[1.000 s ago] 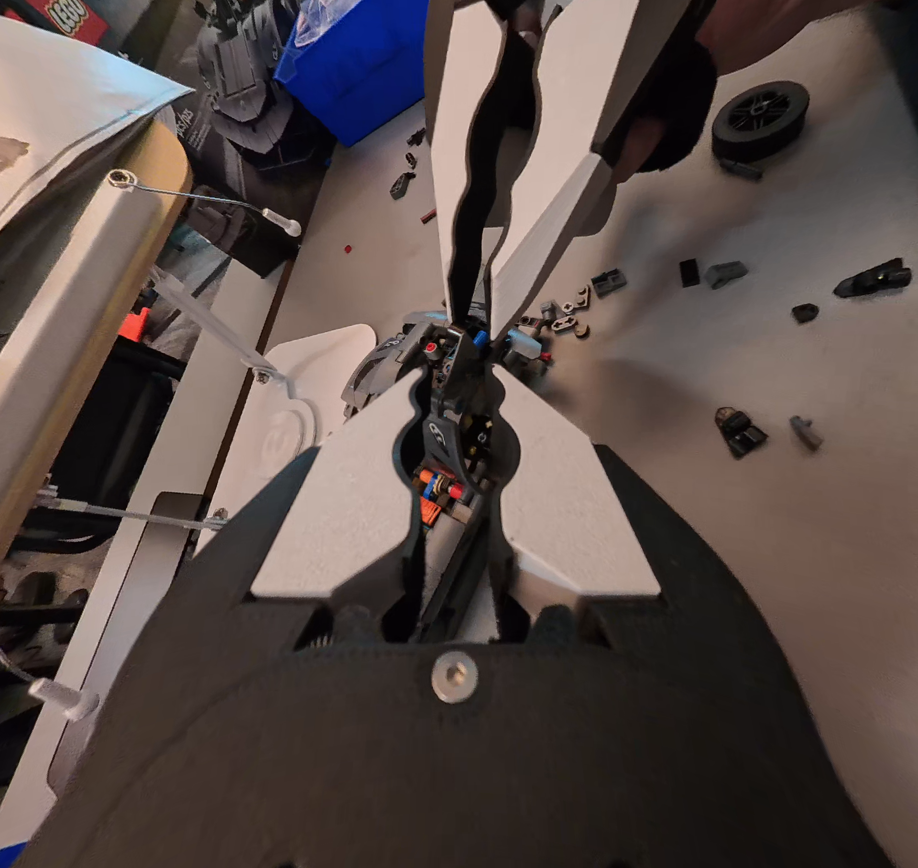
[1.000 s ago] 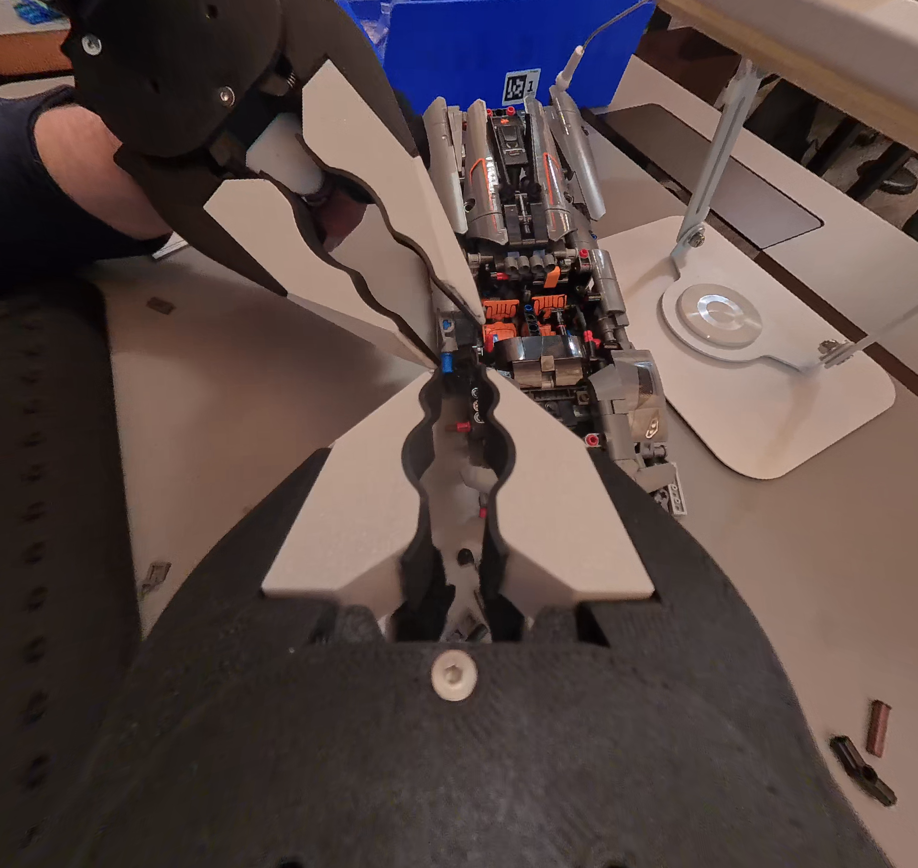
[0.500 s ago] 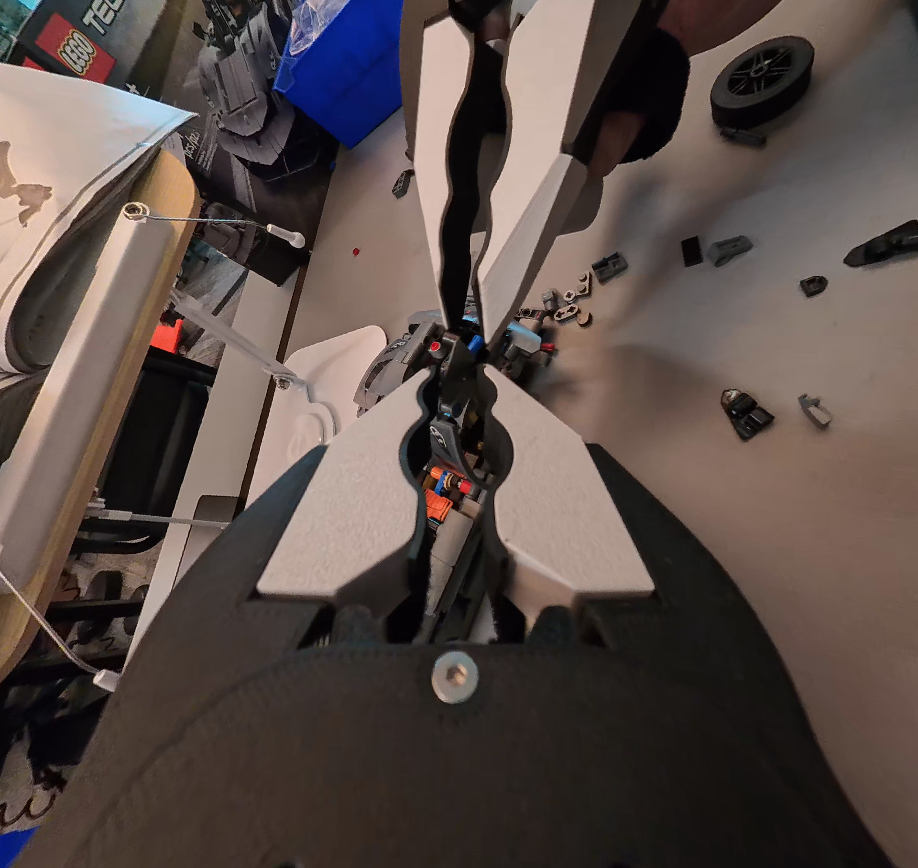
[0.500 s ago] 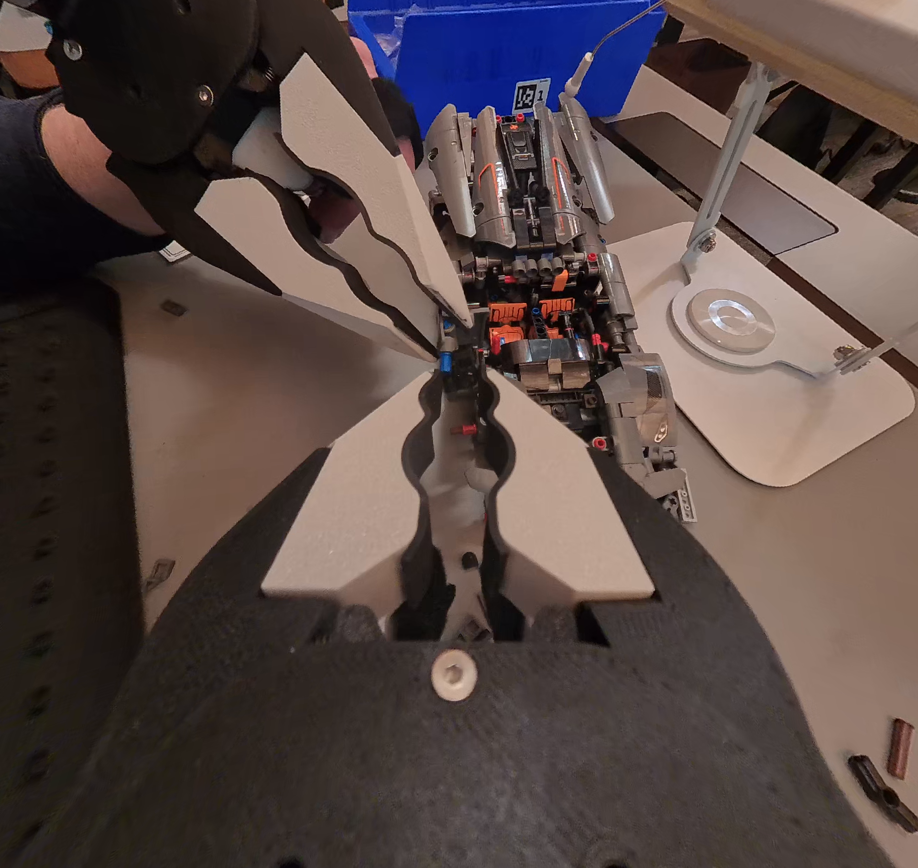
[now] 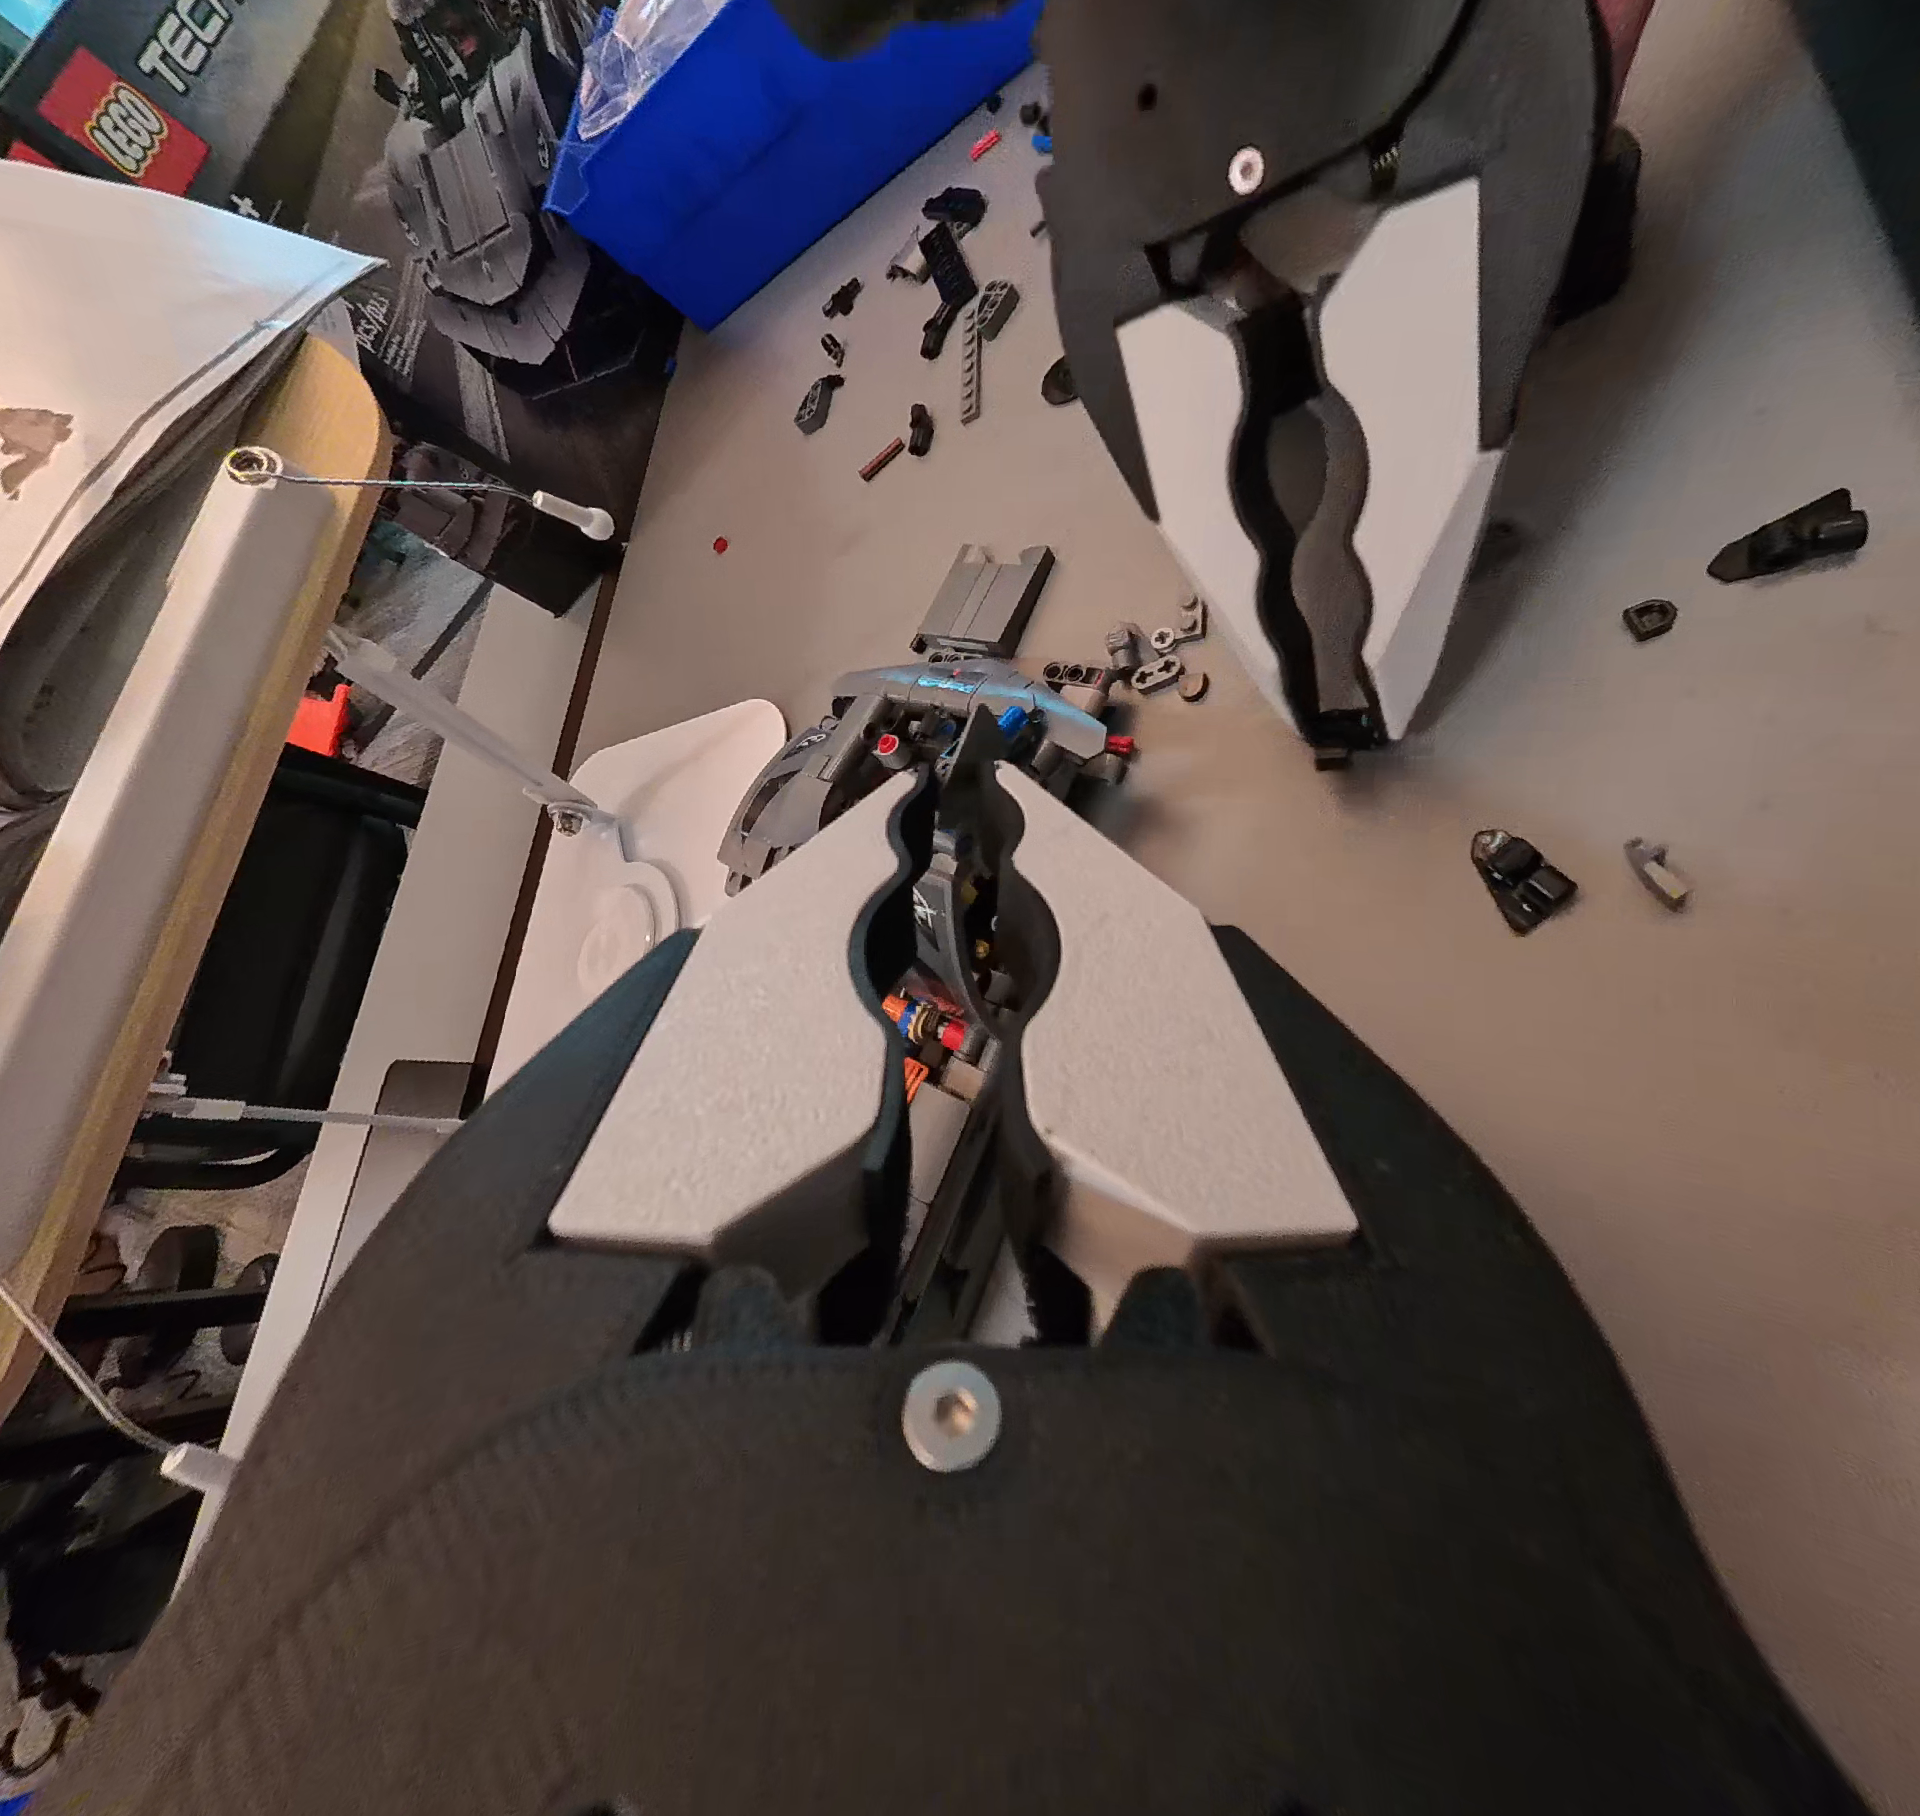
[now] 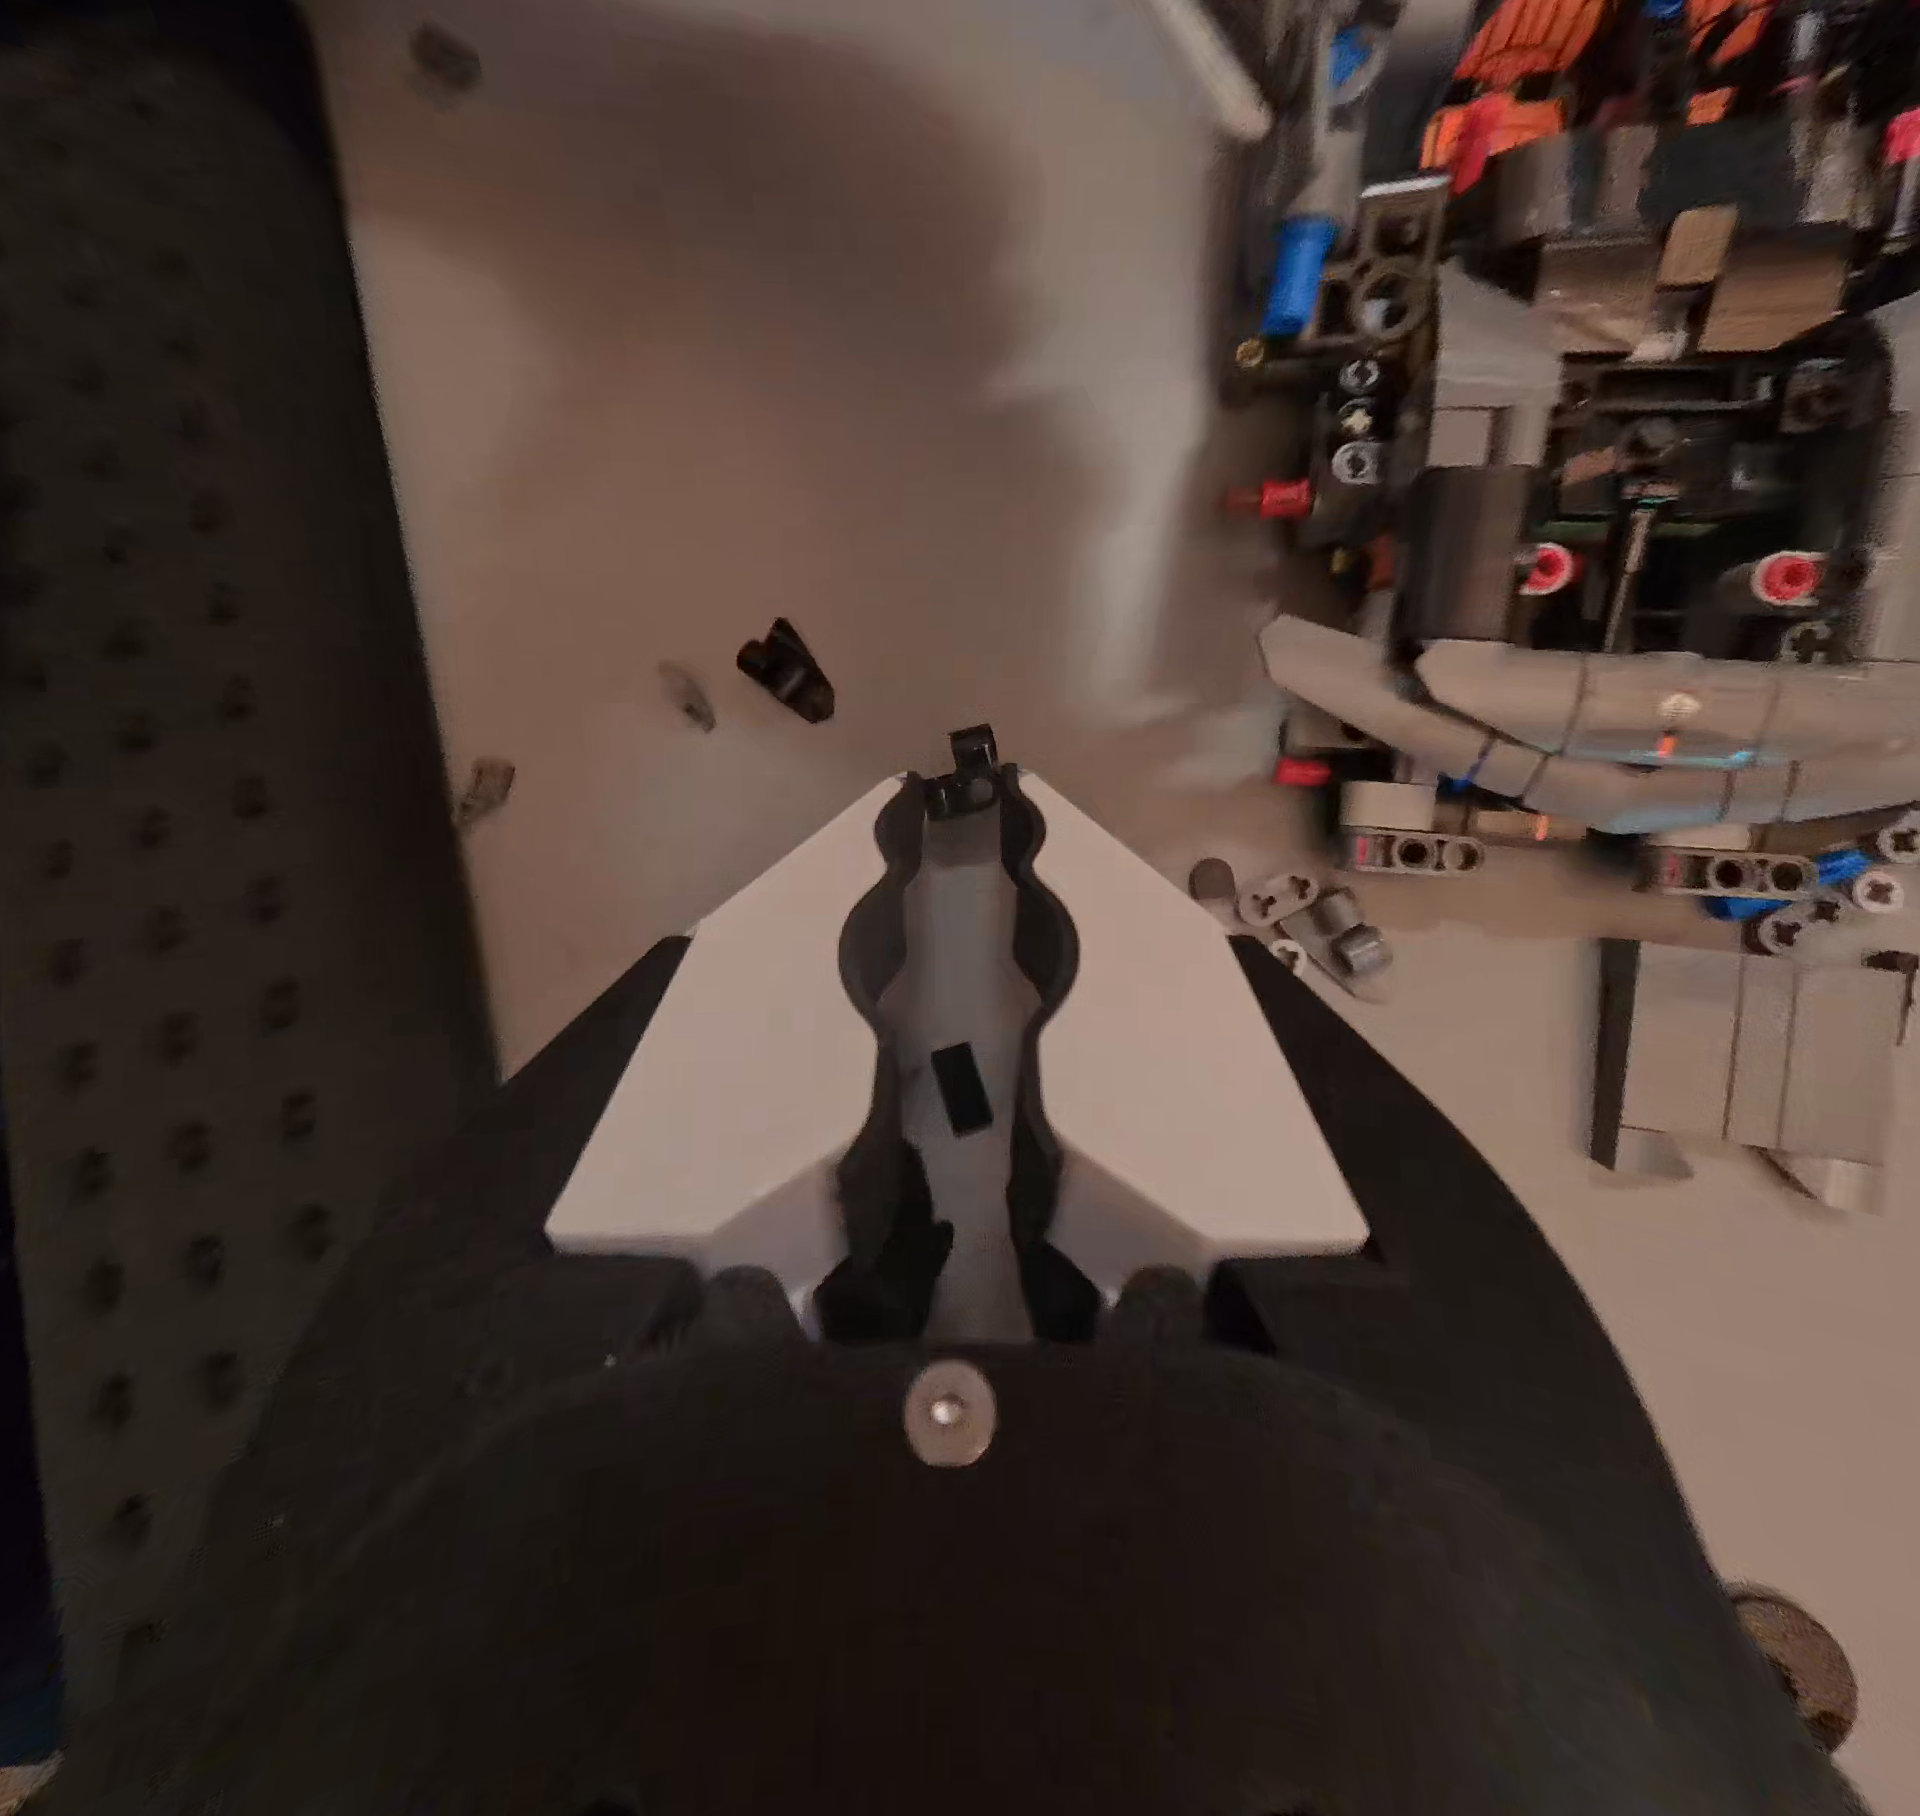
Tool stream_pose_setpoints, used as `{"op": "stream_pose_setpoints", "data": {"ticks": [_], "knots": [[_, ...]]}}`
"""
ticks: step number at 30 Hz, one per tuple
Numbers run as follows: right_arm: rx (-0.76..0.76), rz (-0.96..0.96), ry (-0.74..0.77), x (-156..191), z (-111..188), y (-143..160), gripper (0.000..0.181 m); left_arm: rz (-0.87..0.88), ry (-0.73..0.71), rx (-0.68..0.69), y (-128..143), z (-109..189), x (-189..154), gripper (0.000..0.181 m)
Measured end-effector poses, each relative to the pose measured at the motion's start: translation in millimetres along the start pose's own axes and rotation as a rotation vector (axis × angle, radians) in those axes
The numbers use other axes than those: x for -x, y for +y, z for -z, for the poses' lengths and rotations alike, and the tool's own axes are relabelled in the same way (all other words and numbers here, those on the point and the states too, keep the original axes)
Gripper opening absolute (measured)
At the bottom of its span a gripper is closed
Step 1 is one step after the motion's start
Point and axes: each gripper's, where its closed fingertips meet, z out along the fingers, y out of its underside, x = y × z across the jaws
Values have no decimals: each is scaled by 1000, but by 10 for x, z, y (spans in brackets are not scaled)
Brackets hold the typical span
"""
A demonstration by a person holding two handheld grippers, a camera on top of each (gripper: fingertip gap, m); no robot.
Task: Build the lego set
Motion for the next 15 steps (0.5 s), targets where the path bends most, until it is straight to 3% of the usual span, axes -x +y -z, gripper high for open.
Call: {"op": "stream_pose_setpoints", "data": {"ticks": [5,15], "knots": [[3,51,-39,79,-13,22,26,-1,0,0,7,8,3,5],[47,181,-36,89,-81,67,22,11,7,-5,12,6,5,4]]}}
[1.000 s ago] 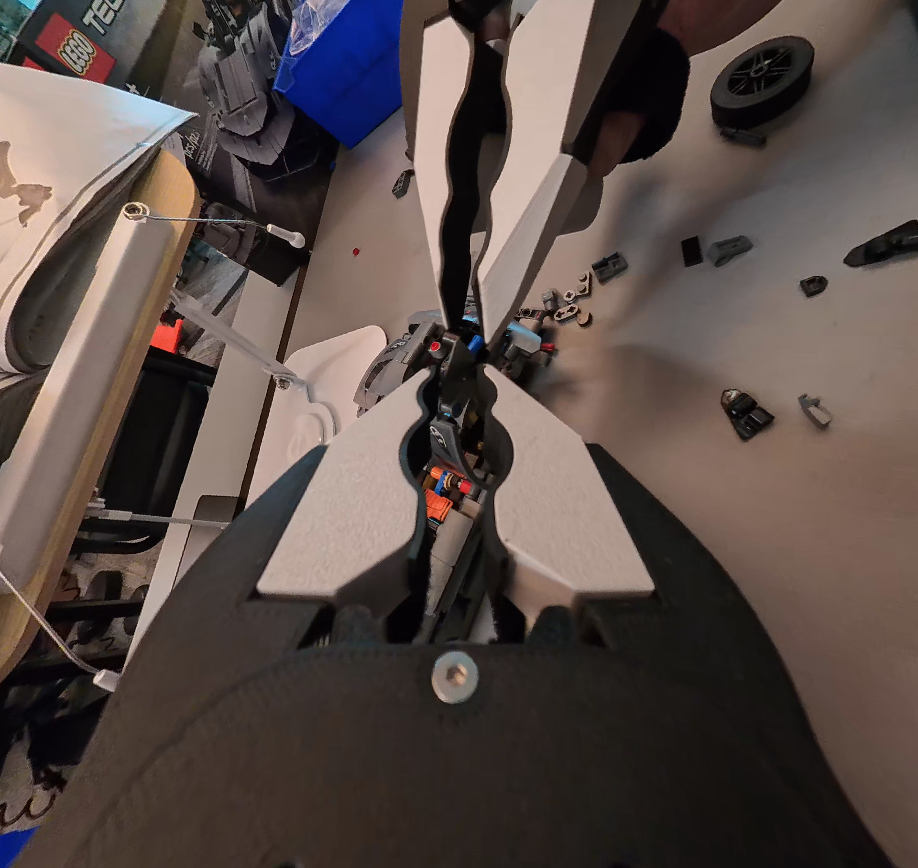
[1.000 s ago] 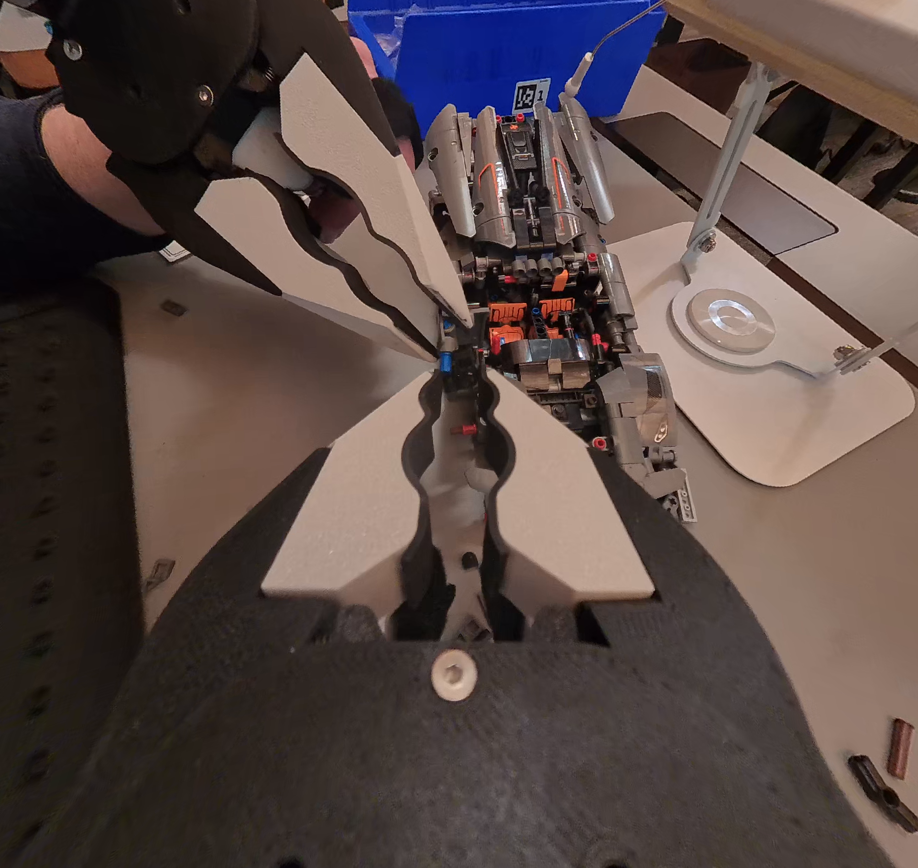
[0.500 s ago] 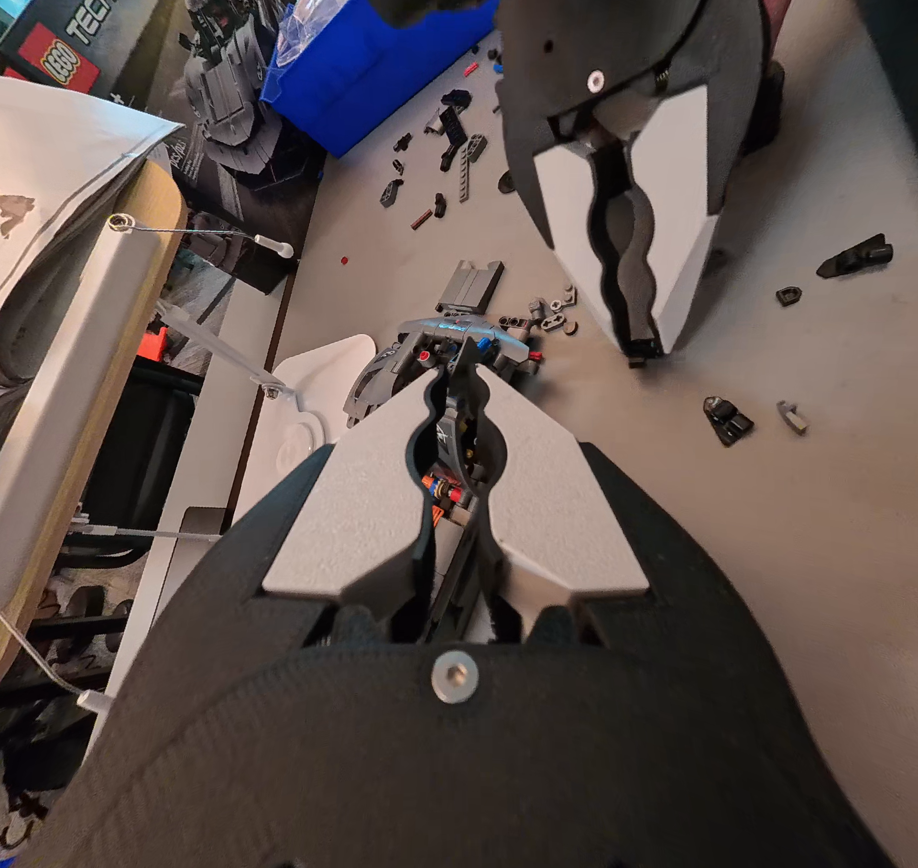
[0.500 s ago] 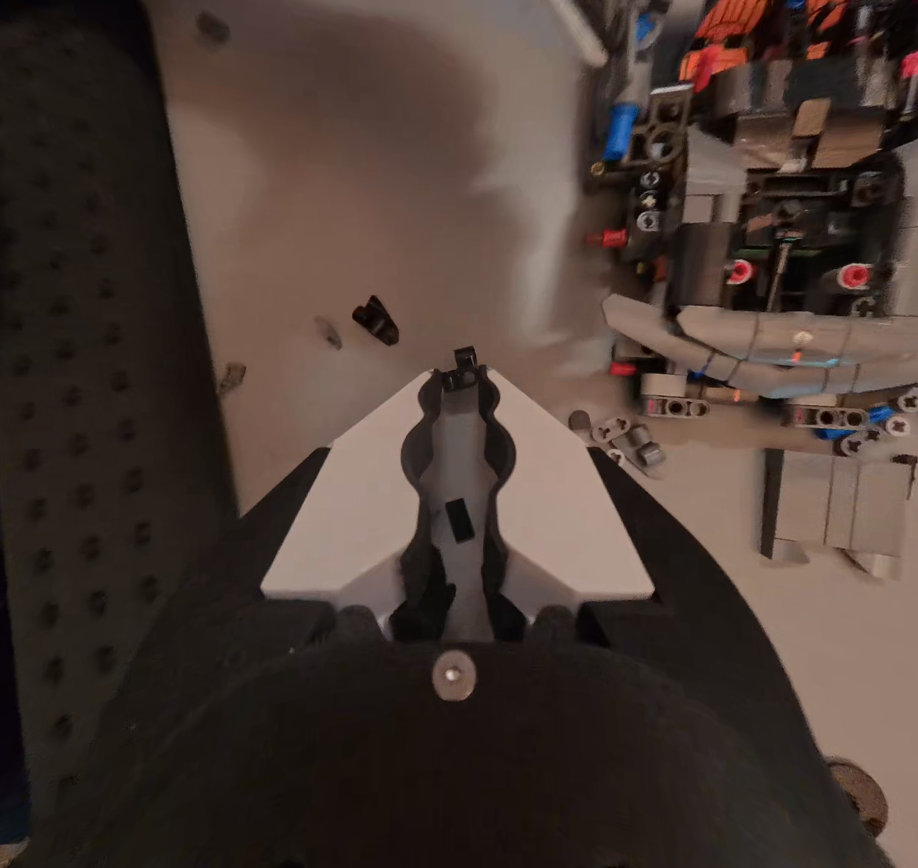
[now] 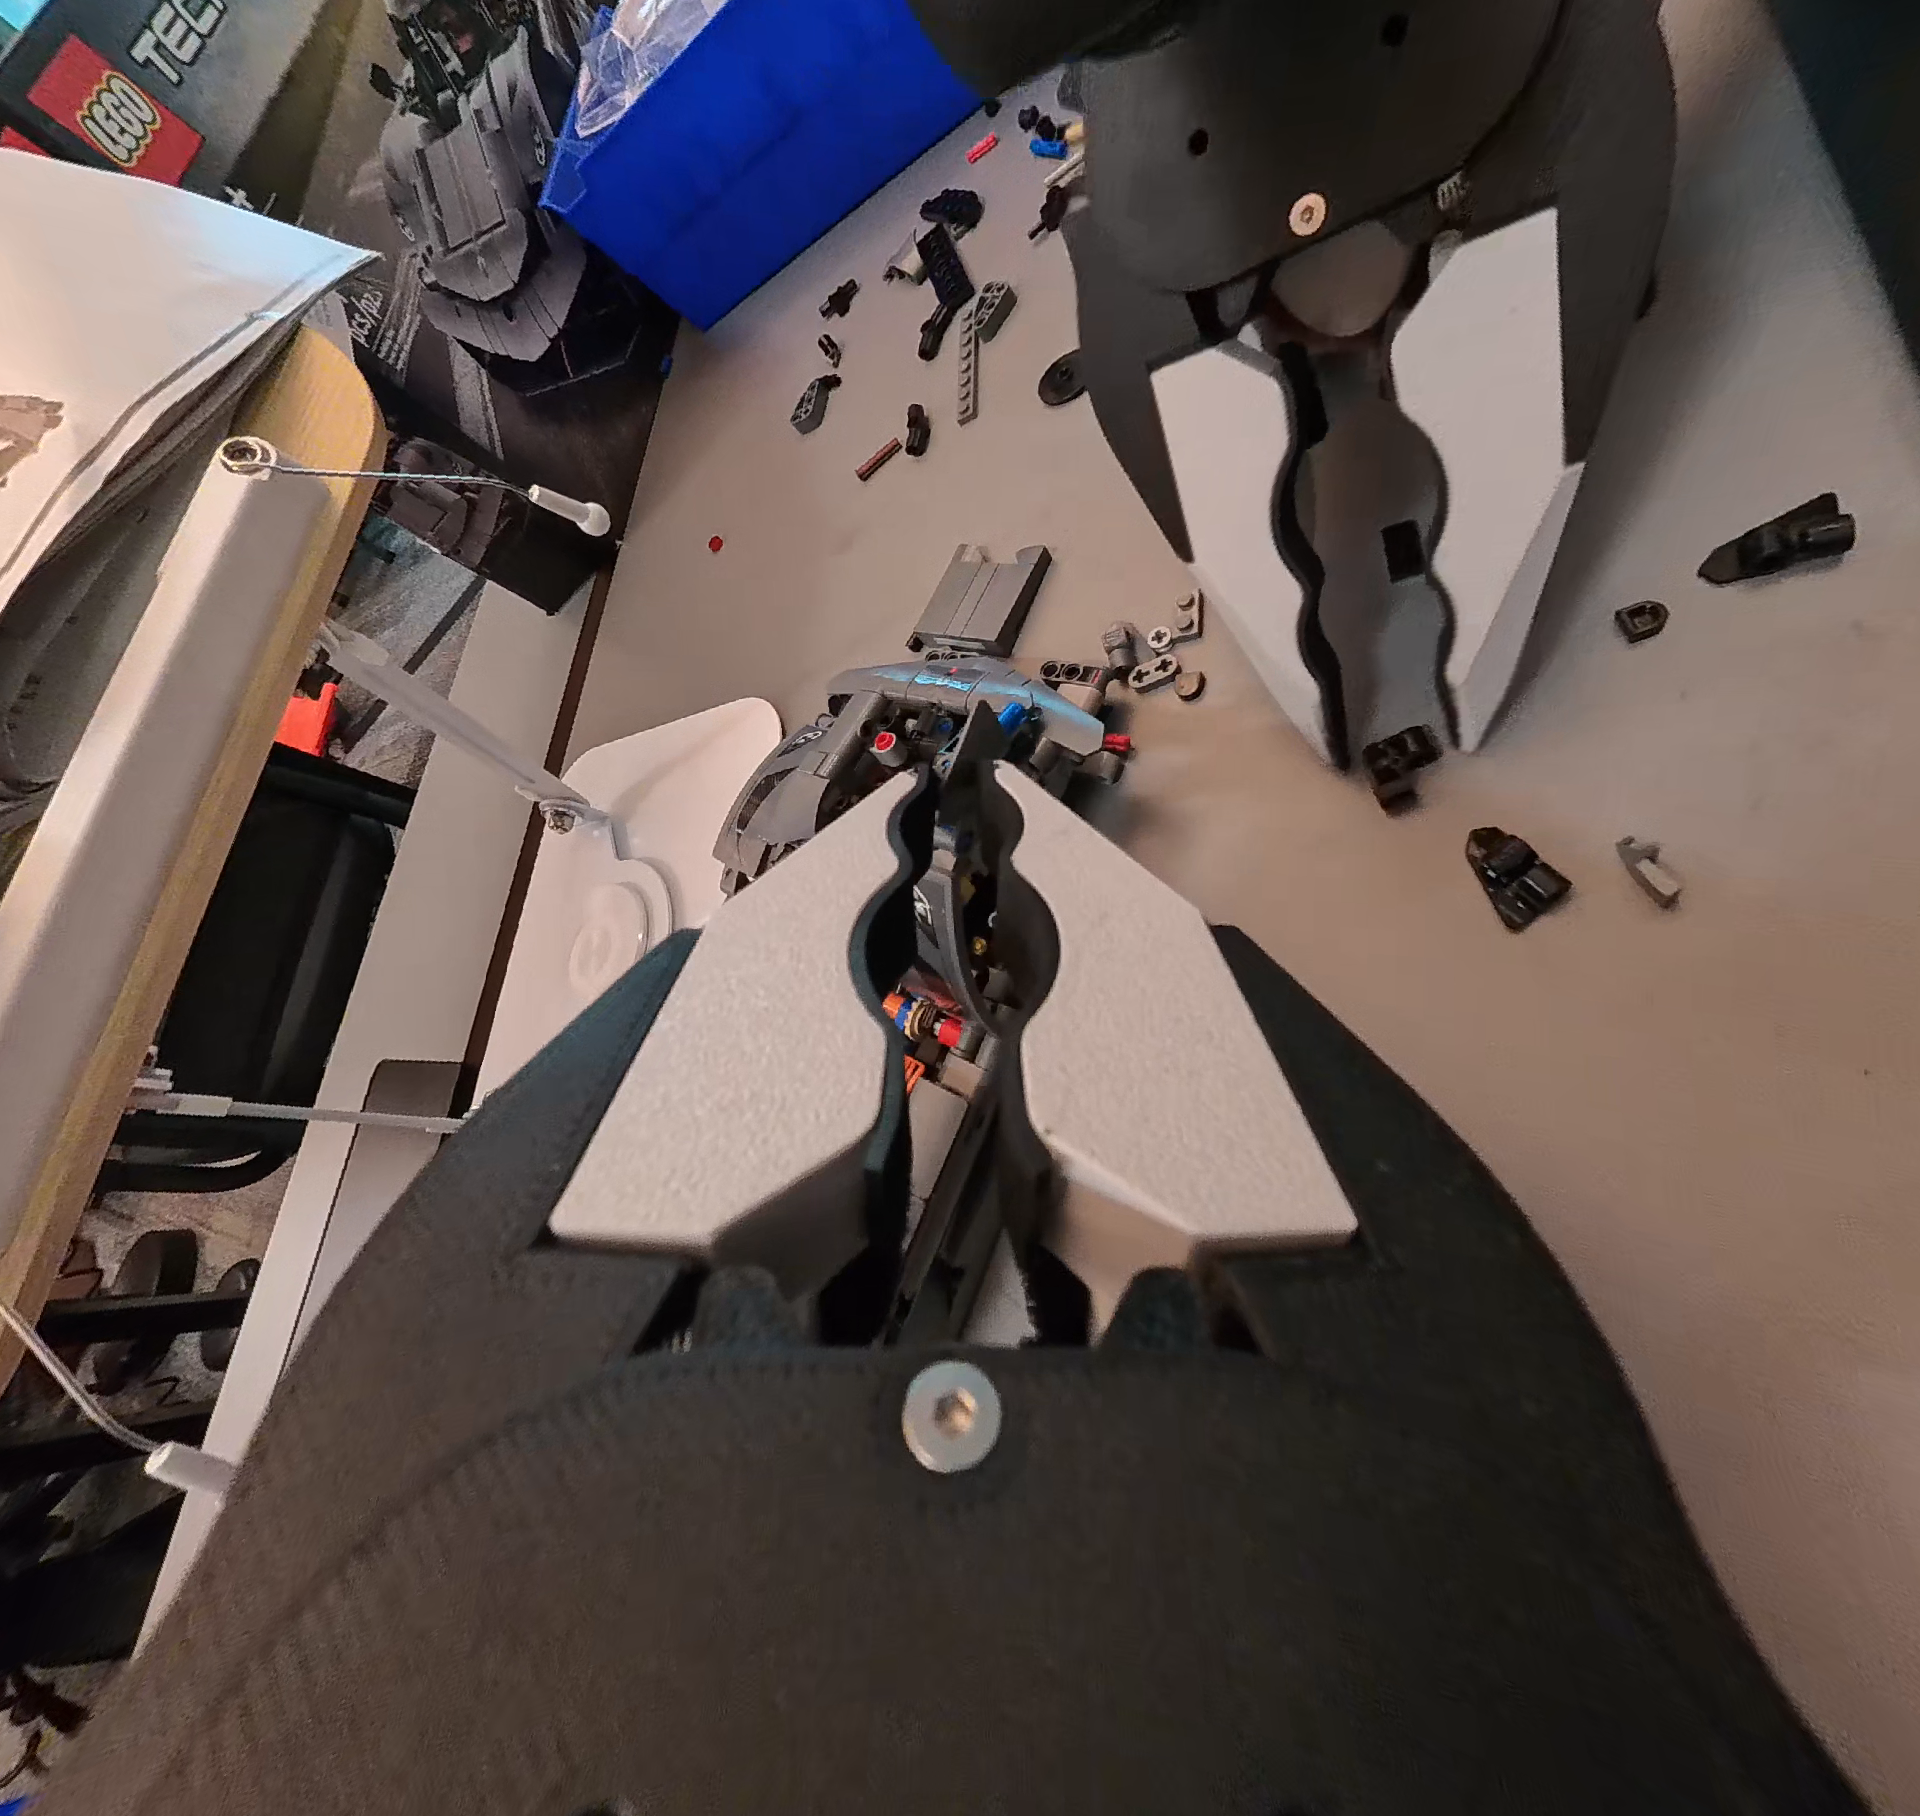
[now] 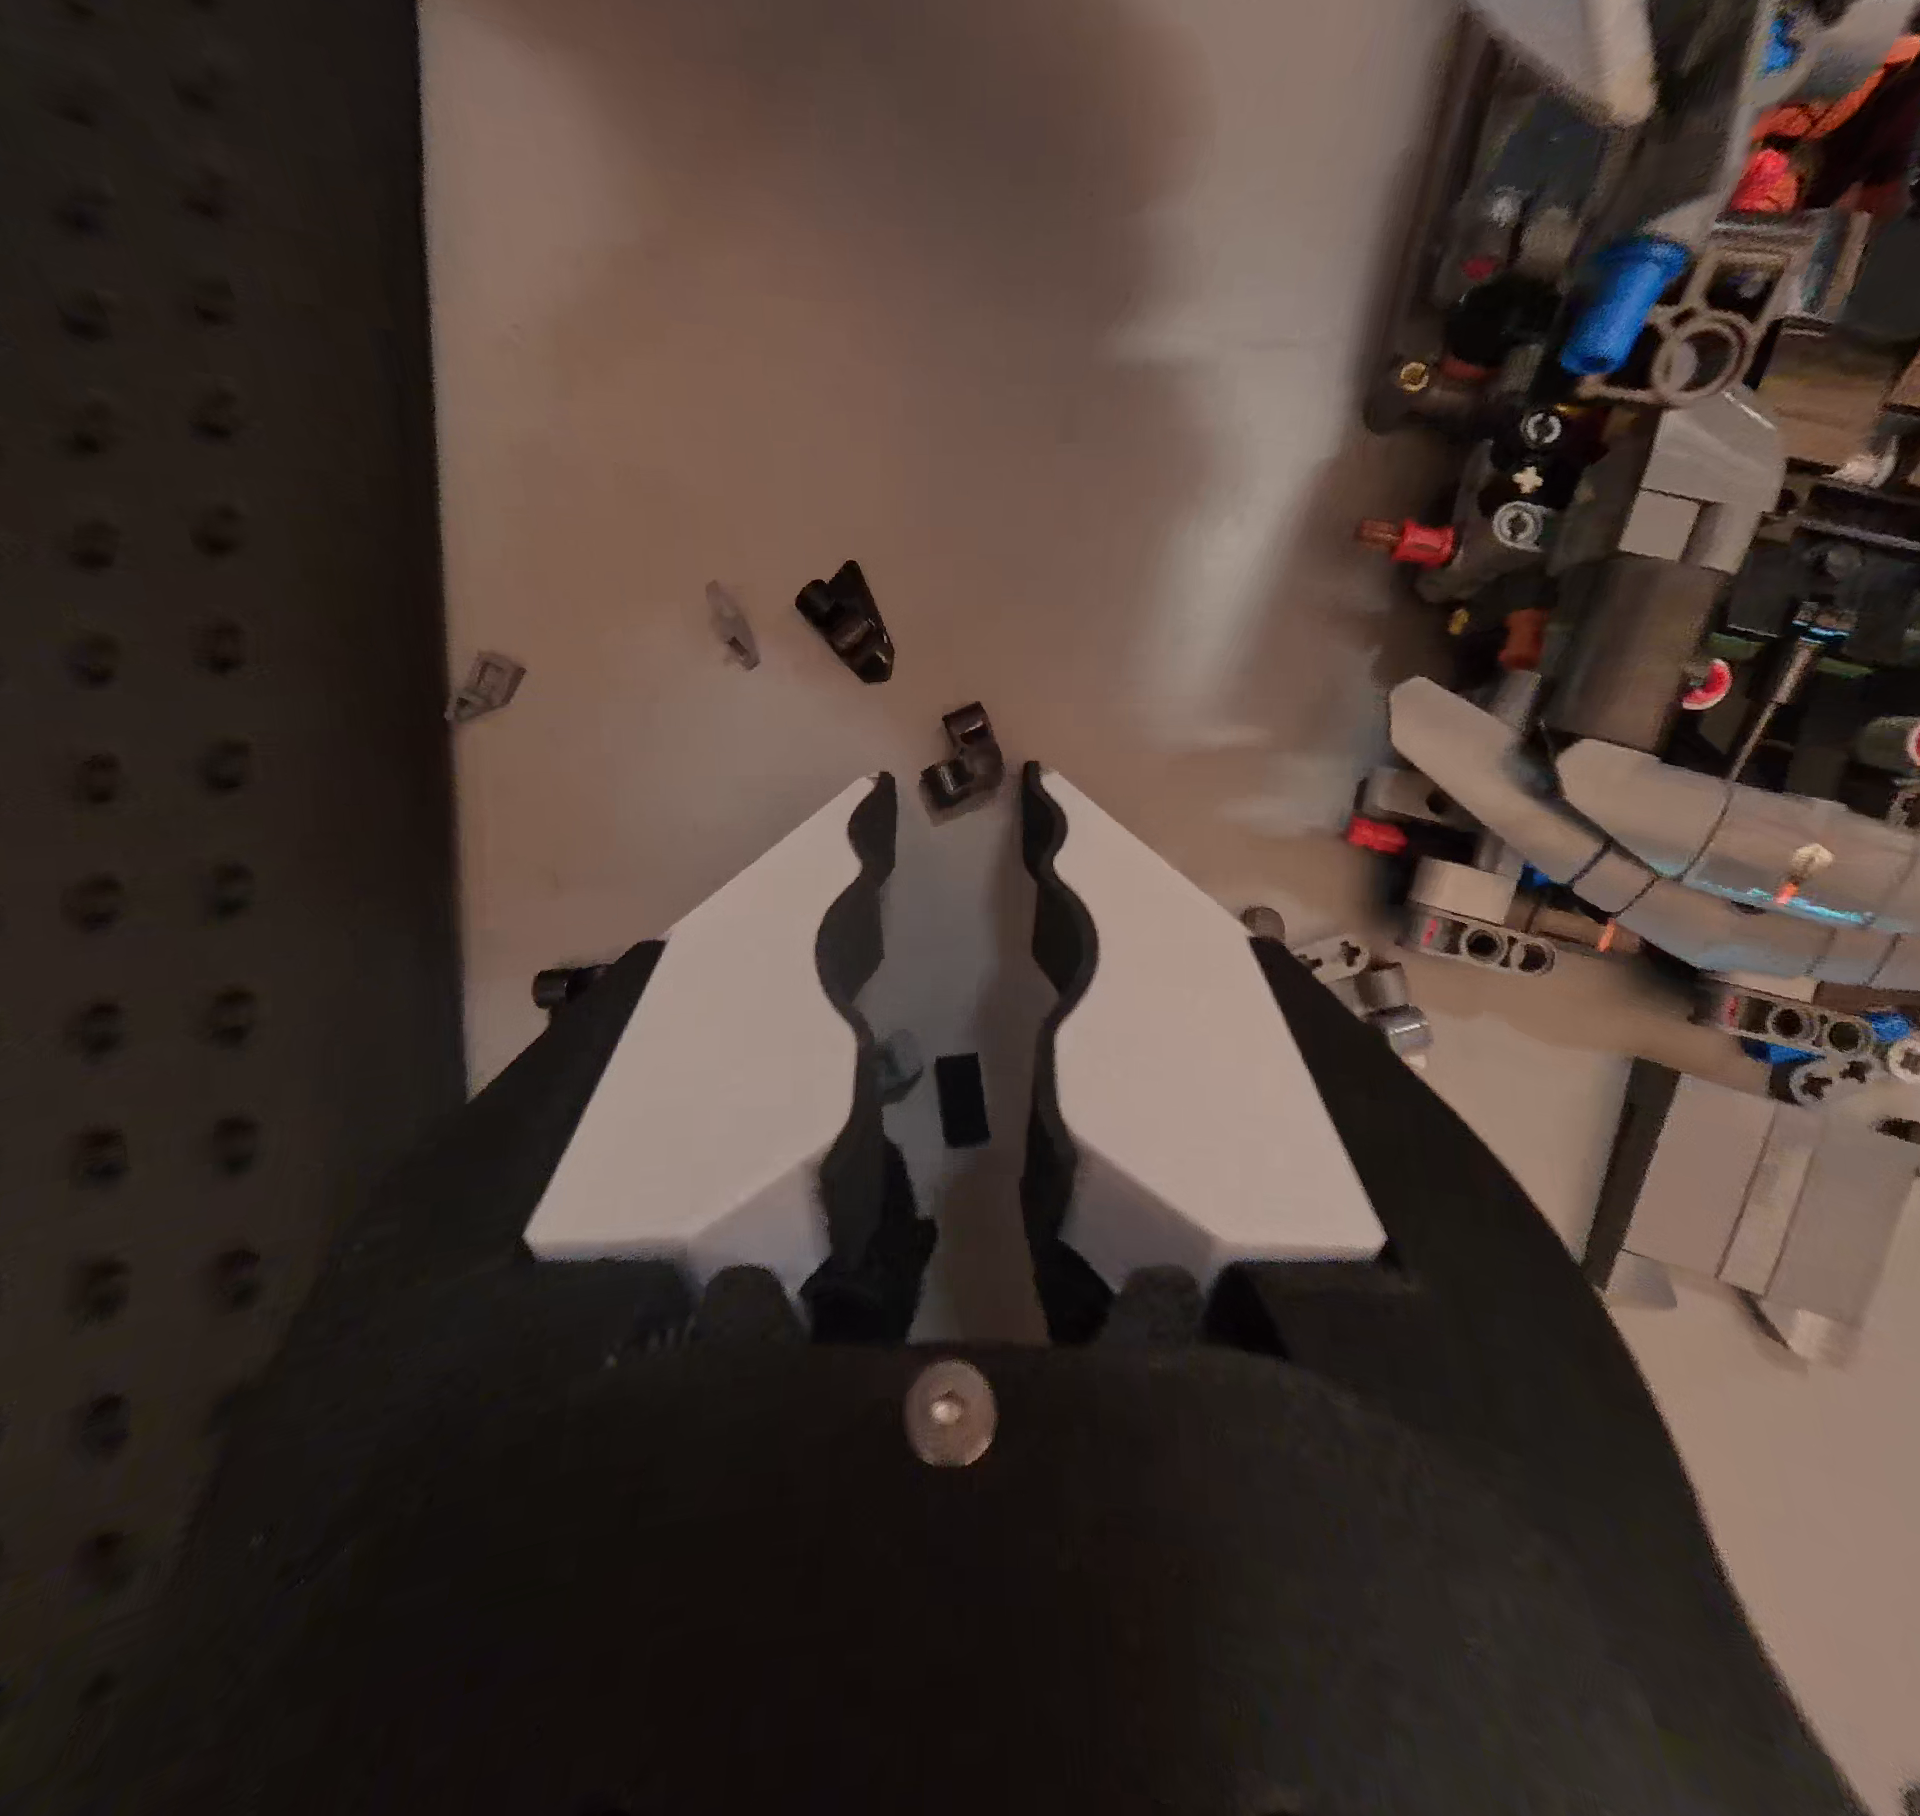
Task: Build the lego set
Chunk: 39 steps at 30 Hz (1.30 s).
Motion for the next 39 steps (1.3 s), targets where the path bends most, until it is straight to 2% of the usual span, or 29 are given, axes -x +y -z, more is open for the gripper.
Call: {"op": "stream_pose_setpoints", "data": {"ticks": [2,5,7,11,14,20,24,29,36,39], "knots": [[2,16,9,-3,3,-6,15,-2,1,0,0,-2,-2,4],[-6,1,-18,28,-1,-6,18,-3,3,1,1,-5,-9,5],[-8,20,-11,17,7,-4,13,-4,2,2,2,-3,-7,5],[1,38,-24,30,-3,-7,12,-2,2,1,4,0,-3,5],[-18,48,-28,29,2,-45,20,-1,4,1,4,-2,-5,4],[-22,79,-31,52,-18,-59,13,5,3,-5,0,-9,-3,4],[-168,36,49,-98,226,-266,13,7,2,-5,-1,-8,0,5],[-340,-95,223,-493,514,-459,12,9,11,-7,-7,-31,-28,5],[-466,-131,334,-655,640,-619,12,9,-9,-7,-7,-32,-6,4],[-481,-149,298,-634,605,-638,12,13,-19,-4,-9,-36,4,4]]}}
